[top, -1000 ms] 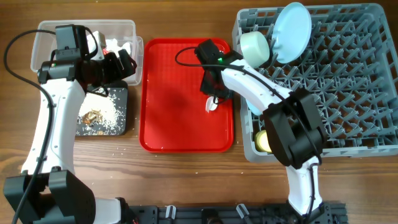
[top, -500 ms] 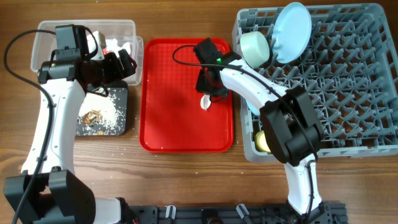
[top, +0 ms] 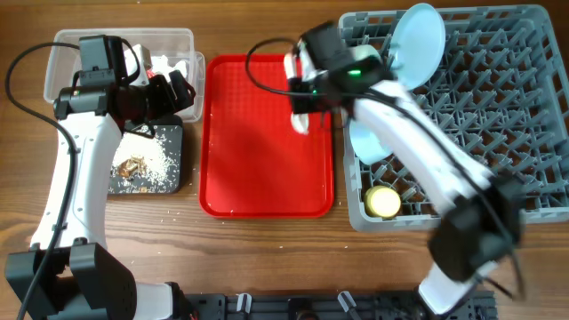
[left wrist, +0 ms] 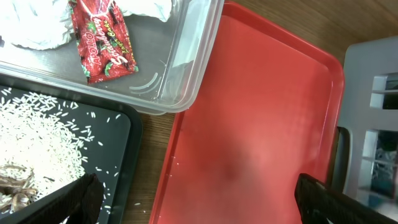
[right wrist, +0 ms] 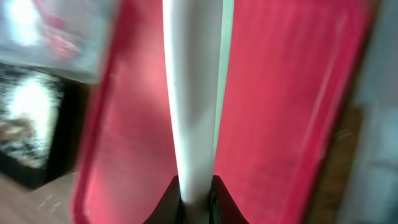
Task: Sort waste into correct bins and load items into the dishwasher rack
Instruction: 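Insert the spoon and fork into the rack with the right gripper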
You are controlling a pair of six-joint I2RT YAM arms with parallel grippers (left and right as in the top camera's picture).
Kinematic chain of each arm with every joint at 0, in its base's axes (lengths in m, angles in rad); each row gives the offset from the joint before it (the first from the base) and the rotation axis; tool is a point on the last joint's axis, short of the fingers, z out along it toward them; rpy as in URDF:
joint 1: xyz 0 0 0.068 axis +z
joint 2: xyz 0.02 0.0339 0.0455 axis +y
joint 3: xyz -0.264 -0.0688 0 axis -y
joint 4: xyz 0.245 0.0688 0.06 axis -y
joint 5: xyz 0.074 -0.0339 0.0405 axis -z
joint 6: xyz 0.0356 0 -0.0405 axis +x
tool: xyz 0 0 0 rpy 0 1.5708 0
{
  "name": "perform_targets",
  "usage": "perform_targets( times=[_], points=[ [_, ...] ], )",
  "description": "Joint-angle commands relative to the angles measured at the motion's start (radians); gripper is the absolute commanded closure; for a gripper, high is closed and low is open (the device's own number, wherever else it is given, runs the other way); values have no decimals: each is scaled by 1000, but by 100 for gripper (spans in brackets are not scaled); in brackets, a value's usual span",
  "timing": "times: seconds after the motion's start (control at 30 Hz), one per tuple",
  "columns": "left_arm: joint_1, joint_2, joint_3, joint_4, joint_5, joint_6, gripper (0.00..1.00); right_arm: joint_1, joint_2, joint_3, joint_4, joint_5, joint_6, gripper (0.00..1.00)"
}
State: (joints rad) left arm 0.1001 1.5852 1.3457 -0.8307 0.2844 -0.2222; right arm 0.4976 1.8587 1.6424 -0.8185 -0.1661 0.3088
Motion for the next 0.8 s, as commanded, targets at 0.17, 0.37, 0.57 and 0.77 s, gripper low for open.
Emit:
perform_targets(
  times=[0.17, 0.37, 0.57, 0.77],
  points=[
    [5, -15, 3, 0, -6, 6, 0, -195, -234, 20, -253, 308, -237, 96],
    [5, -15, 3, 0, -6, 6, 0, -332, -229, -76, -360, 406, -268, 96],
    [5, -15, 3, 0, -6, 6, 0, -378, -229, -278, -252, 406, -283, 96],
    [5, -15, 3, 0, -6, 6, 0, -379, -228, -410, -87, 407, -282, 73]
  ],
)
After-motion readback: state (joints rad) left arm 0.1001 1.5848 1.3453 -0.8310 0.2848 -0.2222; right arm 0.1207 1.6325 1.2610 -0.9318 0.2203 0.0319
